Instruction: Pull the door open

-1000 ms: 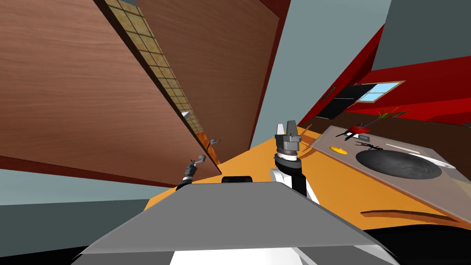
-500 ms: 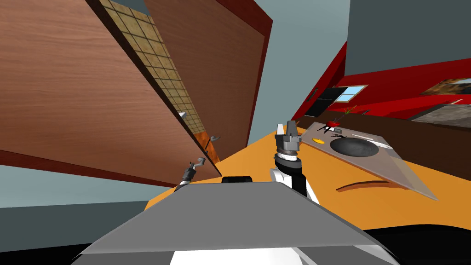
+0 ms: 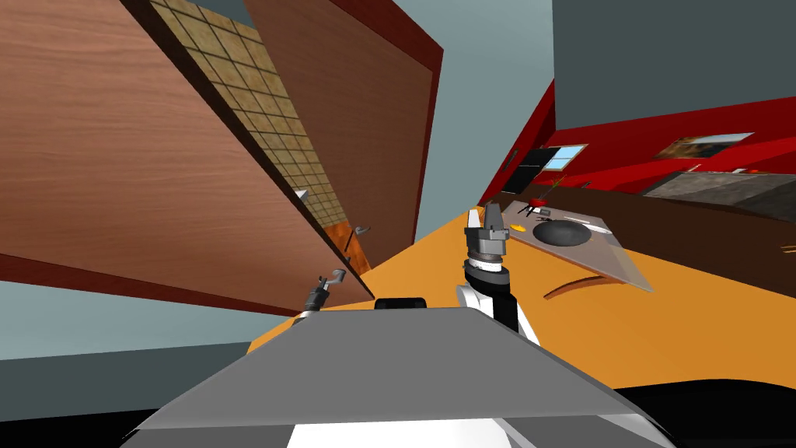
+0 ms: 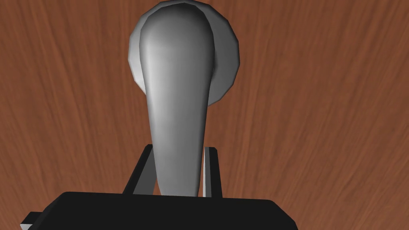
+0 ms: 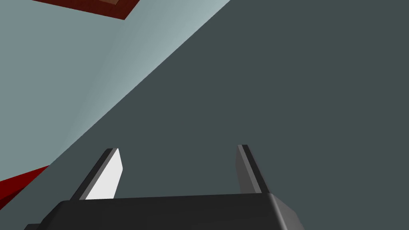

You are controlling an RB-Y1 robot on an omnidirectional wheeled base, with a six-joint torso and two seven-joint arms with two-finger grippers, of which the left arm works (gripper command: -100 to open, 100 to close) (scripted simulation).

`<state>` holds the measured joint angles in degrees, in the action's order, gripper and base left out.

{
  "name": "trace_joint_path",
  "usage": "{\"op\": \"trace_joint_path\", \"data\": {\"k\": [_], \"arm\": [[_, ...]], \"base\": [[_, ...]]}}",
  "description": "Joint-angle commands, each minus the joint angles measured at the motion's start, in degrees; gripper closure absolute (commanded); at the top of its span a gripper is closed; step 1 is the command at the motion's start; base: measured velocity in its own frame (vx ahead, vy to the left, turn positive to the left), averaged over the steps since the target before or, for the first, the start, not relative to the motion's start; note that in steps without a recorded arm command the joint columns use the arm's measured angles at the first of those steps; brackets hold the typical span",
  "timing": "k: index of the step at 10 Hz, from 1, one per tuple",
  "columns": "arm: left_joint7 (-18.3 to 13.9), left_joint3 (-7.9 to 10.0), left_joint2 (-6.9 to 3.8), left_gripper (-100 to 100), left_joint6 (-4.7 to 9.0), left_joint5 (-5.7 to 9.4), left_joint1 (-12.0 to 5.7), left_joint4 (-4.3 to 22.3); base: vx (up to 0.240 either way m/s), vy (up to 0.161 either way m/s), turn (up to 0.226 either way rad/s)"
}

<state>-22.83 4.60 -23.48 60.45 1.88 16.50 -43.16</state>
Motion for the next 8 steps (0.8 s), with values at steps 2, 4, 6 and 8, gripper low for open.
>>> {"op": "trace_joint_path", "data": {"k": [2, 4, 6, 8], "arm": [[-0.8, -1.02, -0.17, 100, 2.55, -0.68, 0.6, 1.0], [-1.5, -1.59, -0.63, 100, 4.67, -1.12, 1.16, 1.9], [-1.9, -1.95, -0.93, 100, 6.04, -1.41, 1.52, 2.5], [-1.9, -1.42, -1.41, 100, 5.55, -1.13, 1.93, 2.2]], "base": [[-0.231, 0.055, -0.17], [-0.227, 0.042, -0.185], [-0.243, 0.057, -0.149], [-0.122, 0.019, -0.036]]}}
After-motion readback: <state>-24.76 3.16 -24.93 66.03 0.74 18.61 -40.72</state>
